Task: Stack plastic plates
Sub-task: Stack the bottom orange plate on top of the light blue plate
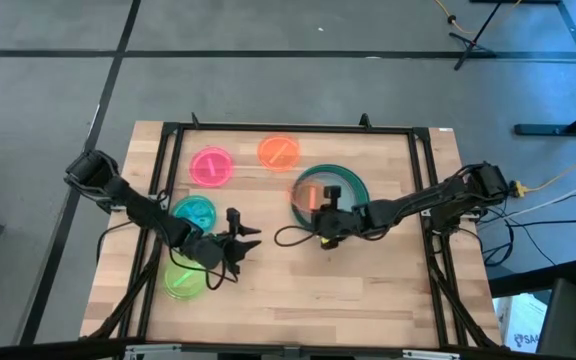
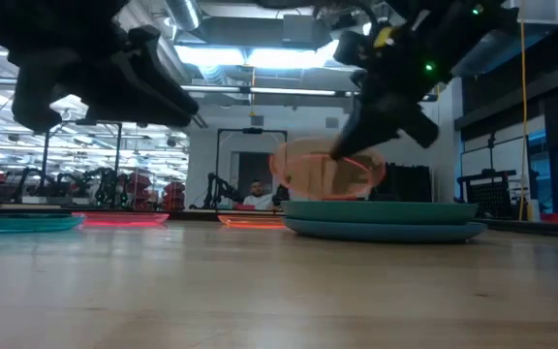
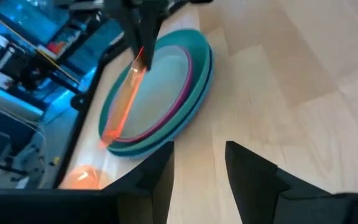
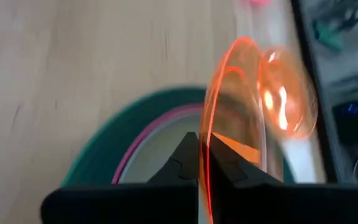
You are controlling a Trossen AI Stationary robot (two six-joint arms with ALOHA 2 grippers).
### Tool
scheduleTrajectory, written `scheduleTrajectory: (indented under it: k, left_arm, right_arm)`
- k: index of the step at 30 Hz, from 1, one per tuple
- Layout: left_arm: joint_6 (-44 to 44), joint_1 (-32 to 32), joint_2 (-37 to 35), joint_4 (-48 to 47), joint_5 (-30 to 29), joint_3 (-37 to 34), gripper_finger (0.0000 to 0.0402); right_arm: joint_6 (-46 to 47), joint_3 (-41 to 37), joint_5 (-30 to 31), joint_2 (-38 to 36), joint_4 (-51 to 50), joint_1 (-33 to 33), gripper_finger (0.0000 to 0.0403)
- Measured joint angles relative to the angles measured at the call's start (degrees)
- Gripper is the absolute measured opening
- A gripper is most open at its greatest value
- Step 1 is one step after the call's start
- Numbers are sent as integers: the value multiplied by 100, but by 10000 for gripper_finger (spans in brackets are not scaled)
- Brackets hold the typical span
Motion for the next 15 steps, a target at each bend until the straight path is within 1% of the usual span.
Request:
scheduleTrajectory:
  k: [2,5,11,15]
  left_arm:
    - [-108,66,0,-19,140,0,137]
    - [-227,177,0,-6,324,0,137]
    - [-559,440,0,-6,565,0,137]
    - [-585,563,2,-3,824,0,137]
  right_arm:
    - [364,-4,-66,0,-375,4,2]
    - [753,-68,-201,17,-558,-11,2]
    - [1038,-303,-291,28,-587,-85,5]
    - [1312,-329,-294,28,-563,-85,5]
